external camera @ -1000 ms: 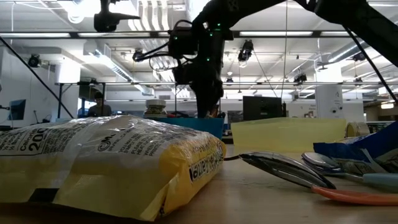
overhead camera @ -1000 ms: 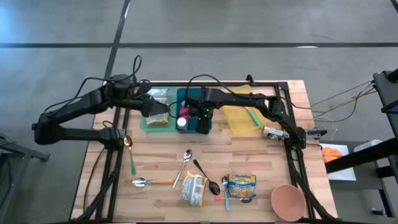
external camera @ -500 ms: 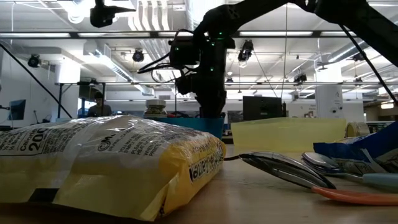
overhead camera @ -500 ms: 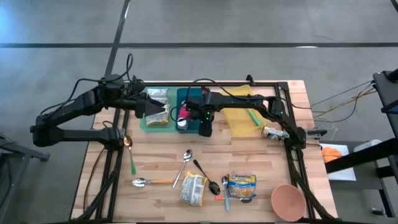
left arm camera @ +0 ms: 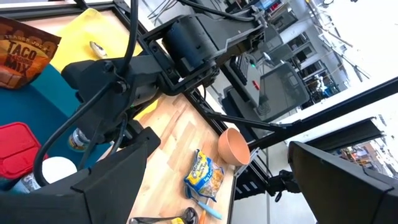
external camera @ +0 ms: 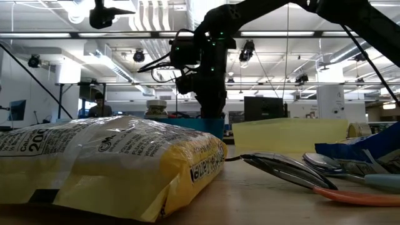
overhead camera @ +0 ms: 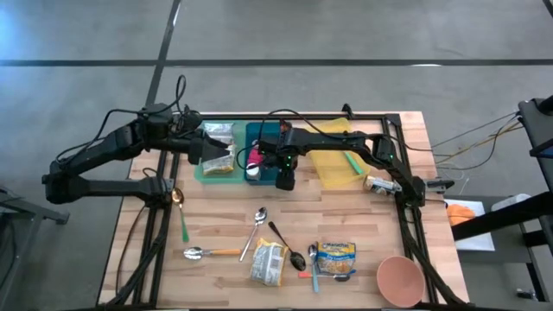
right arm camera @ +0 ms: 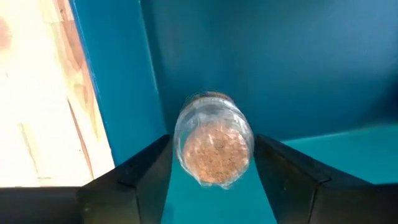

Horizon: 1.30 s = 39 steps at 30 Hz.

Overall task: Pick & Place Food Item
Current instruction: Put the brown seasoning bottle into the blue bin, then put the blue spoon into the yellow bin

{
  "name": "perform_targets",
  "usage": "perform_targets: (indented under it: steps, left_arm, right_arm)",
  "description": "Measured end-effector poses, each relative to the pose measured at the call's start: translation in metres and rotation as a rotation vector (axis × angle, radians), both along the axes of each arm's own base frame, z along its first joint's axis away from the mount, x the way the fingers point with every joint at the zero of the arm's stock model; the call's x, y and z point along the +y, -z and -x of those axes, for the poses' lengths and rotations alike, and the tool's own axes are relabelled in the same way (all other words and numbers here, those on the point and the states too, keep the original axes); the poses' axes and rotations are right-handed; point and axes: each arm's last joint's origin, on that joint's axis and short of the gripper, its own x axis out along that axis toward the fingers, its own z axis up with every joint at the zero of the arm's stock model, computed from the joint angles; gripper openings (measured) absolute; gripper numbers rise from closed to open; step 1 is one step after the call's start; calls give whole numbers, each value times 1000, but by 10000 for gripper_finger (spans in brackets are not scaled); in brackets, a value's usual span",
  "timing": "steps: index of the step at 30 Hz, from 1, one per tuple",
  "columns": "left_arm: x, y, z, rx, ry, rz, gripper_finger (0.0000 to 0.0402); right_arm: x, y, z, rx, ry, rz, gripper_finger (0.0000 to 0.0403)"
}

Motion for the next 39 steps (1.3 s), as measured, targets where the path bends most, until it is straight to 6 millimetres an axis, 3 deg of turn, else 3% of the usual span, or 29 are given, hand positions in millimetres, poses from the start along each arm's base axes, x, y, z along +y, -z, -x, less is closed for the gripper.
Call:
perform_targets:
  steps: [6,13,19,24,31,35,39]
  left_arm:
    - [0,1,0,5,-1,5,397]
    - [0,2,1,19,-1,10,397]
    - [0,3,1,26,-1,12,397]
    - [0,3,1,26,5,-3,397]
    - [0,3,1,34,13,-22,397]
    - [0,4,1,36,15,-29,397]
    - [0,4,1,36,16,-33,397]
  right_arm:
    - [1,-1,1,14,52,-23,268]
    - [1,-17,0,-5,79,-28,330]
    - [2,-43,2,-8,102,61,359]
    - [6,-81,11,-81,95,116,360]
    - [13,-116,43,-89,128,109,360]
    - [24,-133,72,-99,191,95,360]
    - [46,-147,108,-121,269,9,360]
